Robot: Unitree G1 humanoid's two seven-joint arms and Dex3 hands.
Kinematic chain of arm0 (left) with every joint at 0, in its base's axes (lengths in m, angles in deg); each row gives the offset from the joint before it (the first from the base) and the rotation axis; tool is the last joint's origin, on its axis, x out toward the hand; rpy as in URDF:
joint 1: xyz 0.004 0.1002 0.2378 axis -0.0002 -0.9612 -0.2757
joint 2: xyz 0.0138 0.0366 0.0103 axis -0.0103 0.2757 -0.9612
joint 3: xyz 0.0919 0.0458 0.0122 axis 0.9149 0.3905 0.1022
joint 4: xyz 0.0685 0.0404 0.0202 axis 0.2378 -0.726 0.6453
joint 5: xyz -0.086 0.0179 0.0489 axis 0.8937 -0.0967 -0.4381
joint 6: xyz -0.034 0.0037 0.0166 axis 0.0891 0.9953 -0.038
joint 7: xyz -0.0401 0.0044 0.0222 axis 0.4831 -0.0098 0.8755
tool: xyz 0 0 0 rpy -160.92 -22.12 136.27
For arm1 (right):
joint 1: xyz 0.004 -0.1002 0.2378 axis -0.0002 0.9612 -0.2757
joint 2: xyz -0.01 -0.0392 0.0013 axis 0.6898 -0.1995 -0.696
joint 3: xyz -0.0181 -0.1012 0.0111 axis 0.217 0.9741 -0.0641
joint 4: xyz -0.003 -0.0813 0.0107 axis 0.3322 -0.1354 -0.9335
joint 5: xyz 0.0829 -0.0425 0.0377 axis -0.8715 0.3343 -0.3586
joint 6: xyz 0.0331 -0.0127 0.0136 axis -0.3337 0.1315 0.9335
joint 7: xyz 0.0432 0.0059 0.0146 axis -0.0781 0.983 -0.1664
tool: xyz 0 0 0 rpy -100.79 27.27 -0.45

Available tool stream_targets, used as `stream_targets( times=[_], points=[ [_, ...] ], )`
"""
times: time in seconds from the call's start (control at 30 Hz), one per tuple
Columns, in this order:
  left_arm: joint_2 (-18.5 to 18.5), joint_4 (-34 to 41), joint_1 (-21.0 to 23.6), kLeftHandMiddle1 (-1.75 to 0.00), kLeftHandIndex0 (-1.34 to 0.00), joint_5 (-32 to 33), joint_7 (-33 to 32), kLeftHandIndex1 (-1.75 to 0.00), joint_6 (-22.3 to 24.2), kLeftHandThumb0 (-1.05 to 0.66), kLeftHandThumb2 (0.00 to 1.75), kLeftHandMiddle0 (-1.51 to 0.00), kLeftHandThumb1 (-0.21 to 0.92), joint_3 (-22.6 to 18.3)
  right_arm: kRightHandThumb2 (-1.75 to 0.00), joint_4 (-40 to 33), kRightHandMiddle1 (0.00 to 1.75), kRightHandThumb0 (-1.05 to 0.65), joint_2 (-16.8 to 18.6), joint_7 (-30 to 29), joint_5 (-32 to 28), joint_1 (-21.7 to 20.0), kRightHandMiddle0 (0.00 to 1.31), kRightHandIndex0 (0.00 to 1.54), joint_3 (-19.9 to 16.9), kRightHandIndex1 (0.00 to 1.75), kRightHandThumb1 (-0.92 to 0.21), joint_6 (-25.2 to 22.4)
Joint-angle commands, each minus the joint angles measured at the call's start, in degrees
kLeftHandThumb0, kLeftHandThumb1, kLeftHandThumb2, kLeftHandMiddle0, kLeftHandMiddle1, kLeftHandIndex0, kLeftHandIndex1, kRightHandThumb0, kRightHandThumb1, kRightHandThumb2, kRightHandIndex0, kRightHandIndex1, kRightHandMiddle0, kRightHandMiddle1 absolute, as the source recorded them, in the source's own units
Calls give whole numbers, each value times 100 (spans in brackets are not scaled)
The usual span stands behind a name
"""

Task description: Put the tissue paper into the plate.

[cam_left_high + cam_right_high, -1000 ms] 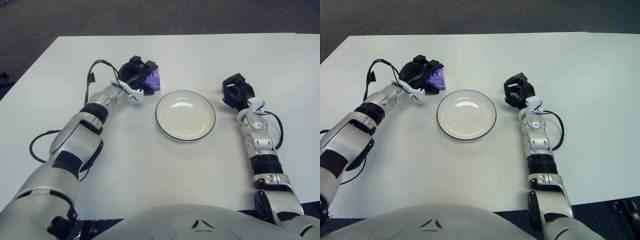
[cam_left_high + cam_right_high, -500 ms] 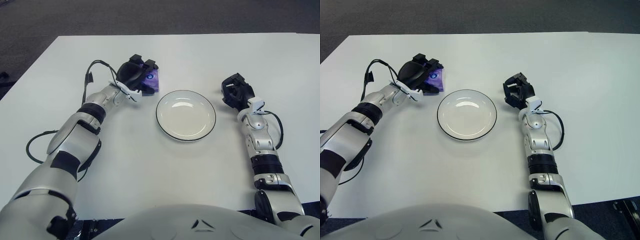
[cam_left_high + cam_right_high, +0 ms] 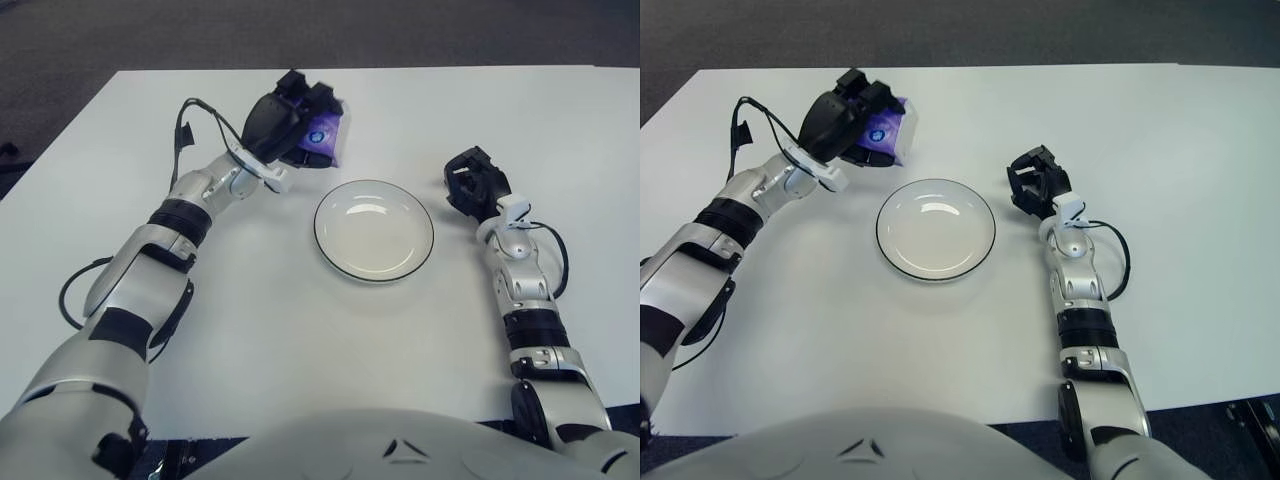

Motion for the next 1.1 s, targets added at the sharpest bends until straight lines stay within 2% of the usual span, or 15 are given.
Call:
stream_targets(
  times=[0.0, 0.17, 0.37, 0.53, 0.7, 0.87, 0.97, 1.07],
  points=[
    [8, 628, -253, -165, -35, 176, 273, -161, -13, -1, 87, -40, 62, -212, -61, 501, 173, -36, 221, 92, 82, 580, 27, 67, 166, 171, -84, -333],
    [46, 1143, -420, -163, -33, 94, 283, -159, -156, -1, 82, -43, 64, -362, -60, 527, 173, -36, 231, 79, 94, 554, 28, 67, 174, 171, -84, -337],
    [108, 1412, -459, -162, -35, -104, 69, -151, -682, -1, 79, -47, 65, -434, -59, 532, 172, -36, 226, 88, 95, 547, 28, 67, 169, 172, -84, -343],
    [252, 1766, -644, -163, -37, -169, 153, -147, -816, -1, 78, -48, 65, -455, -59, 524, 172, -36, 230, 84, 103, 534, 28, 67, 172, 172, -84, -366],
    [361, 2451, -1112, -164, -38, -146, 464, -147, -827, -1, 81, -49, 63, -402, -59, 534, 172, -36, 226, 104, 114, 532, 28, 67, 166, 171, -85, -353],
    [429, 2837, -1411, -165, -39, 111, 996, -145, -788, -1, 81, -49, 63, -380, -57, 568, 171, -36, 207, 159, 122, 533, 28, 66, 159, 171, -85, -310],
    [453, 2897, -1510, -164, -41, 283, 1309, -138, -852, -1, 72, -49, 67, -365, -57, 621, 171, -36, 188, 208, 128, 522, 28, 66, 160, 170, -85, -254],
    [488, 2882, -1542, -159, -42, 399, 1528, -130, -901, -1, 51, -49, 78, -386, -57, 665, 171, -36, 175, 238, 138, 502, 28, 66, 157, 170, -86, -217]
  ],
)
